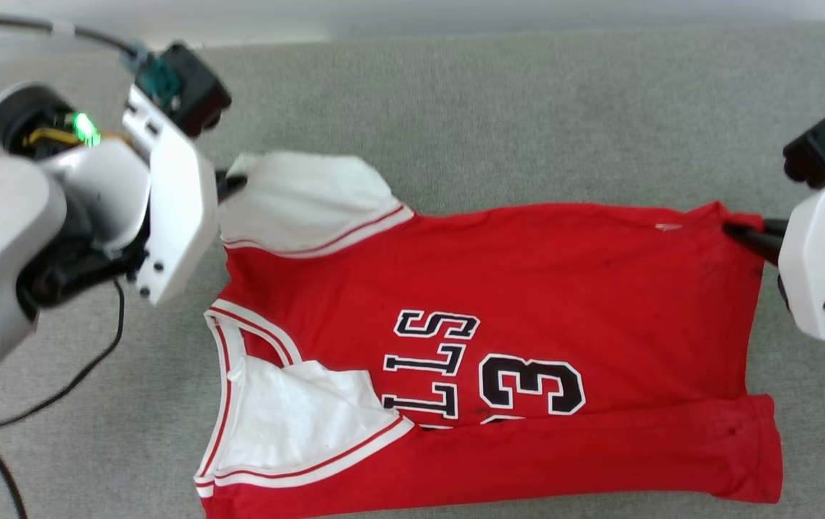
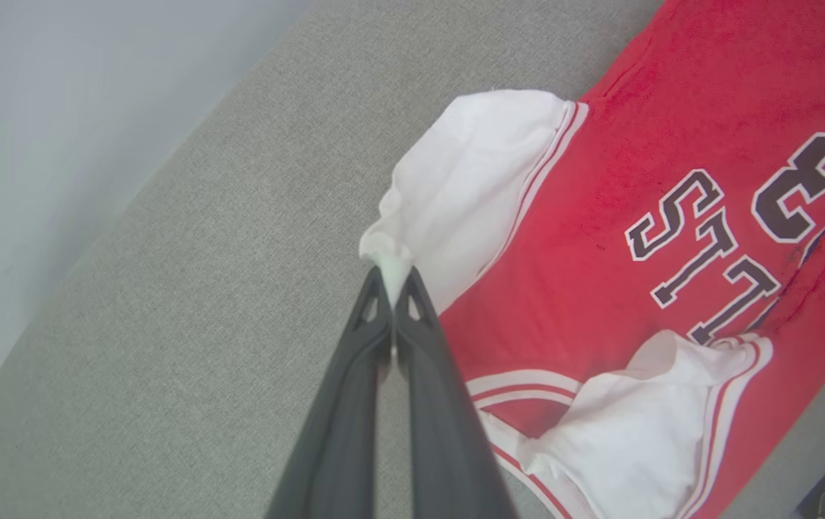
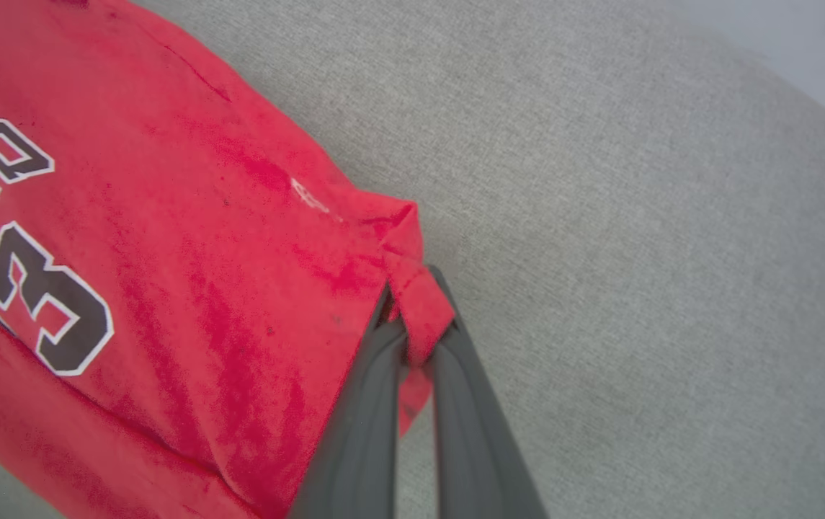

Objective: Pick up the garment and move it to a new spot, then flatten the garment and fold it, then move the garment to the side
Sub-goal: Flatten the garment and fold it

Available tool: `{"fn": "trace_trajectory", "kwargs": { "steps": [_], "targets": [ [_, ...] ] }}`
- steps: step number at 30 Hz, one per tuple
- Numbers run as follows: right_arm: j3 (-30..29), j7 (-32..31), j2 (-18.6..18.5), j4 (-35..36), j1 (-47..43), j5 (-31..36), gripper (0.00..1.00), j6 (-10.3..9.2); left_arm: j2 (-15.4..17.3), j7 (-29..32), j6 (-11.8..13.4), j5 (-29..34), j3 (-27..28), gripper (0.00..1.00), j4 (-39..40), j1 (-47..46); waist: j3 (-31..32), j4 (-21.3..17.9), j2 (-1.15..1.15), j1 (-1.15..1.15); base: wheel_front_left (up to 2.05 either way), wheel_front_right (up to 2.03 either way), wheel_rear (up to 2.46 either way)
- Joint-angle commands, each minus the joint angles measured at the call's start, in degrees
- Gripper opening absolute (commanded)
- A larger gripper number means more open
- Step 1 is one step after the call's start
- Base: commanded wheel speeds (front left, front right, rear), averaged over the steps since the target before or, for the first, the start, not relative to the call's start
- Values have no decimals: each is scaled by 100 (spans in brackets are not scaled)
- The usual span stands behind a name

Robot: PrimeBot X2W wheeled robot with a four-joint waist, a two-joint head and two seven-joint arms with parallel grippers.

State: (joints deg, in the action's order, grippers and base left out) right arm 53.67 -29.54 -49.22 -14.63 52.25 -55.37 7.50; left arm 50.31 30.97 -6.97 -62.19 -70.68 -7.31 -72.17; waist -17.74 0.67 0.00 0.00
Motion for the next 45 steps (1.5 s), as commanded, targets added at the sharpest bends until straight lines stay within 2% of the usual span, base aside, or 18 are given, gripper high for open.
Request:
{"fn": "trace_trajectory", "kwargs": {
  "steps": [1, 11, 16, 20, 23, 30, 31, 32, 33, 34, 35, 41, 42, 45],
  "targets": [
    [20, 151, -56, 88, -202, -59, 0, -2, 168, -51, 86, -14, -47, 0, 205, 273, 274, 14, 0, 0, 0, 0, 0],
    [184, 508, -281, 372, -1204, -108, 0, -2, 870, -212, 524, -160, -205, 0, 1243, 1709, 820, 9, 0, 0, 0, 0, 0],
    [160, 611, -392, 466, -1792, -195, 0, -2, 1043, -353, 766, -243, -235, 0, 1550, 2550, 924, 13, 0, 0, 0, 0, 0],
    [172, 571, -390, 443, -2152, -140, 0, -2, 1027, -415, 893, -220, -249, 0, 1590, 3104, 891, 12, 0, 0, 0, 0, 0],
    [205, 523, -275, 340, -2392, -102, 0, -2, 877, -472, 937, -252, -256, 0, 1487, 3444, 846, 16, 0, 0, 0, 0, 0],
    [188, 582, -45, 53, -2659, -2, 0, -2, 540, -609, 862, -163, -228, 0, 1025, 3752, 770, 13, 0, 0, 0, 0, 0],
    [144, 636, -11, 4, -2687, -1, 0, -3, 507, -683, 877, -133, -203, 29, 970, 3734, 773, 15, 0, 0, 0, 0, 0],
    [105, 686, 15, -14, -2696, 14, 85, -3, 482, -786, 898, -67, -169, 100, 925, 3694, 785, 16, 0, 0, 0, 0, 0],
    [56, 733, 25, 13, -2687, 26, 100, -3, 465, -894, 917, -43, -134, 100, 906, 3675, 803, 12, 0, 0, 0, 0, 0],
    [-85, 873, 13, 100, -2656, 28, 100, -3, 474, -1143, 1005, -19, -25, 100, 914, 3704, 848, -10, 0, 0, 0, 0, 0],
    [-85, 873, 13, 100, -2656, 28, 100, -3, 474, -1143, 1005, -19, -25, 100, 914, 3704, 848, -10, 0, 0, 0, 0, 0],
    [-812, 1354, -153, 550, -2825, -16, 100, -3, 458, -2455, 1654, 120, 513, 100, 1076, 3929, 980, -30, 0, 0, 0, 0, 0],
    [-812, 1354, -153, 550, -2825, -16, 100, -3, 458, -2455, 1654, 120, 513, 100, 1076, 3929, 980, -30, 0, 0, 0, 0, 0],
    [-1295, 1587, -142, 645, -2954, -52, 100, -3, 404, -3126, 2087, 326, 735, 100, 1026, 4027, 990, -30, 0, 0, 0, 0, 0]
  ]
}}
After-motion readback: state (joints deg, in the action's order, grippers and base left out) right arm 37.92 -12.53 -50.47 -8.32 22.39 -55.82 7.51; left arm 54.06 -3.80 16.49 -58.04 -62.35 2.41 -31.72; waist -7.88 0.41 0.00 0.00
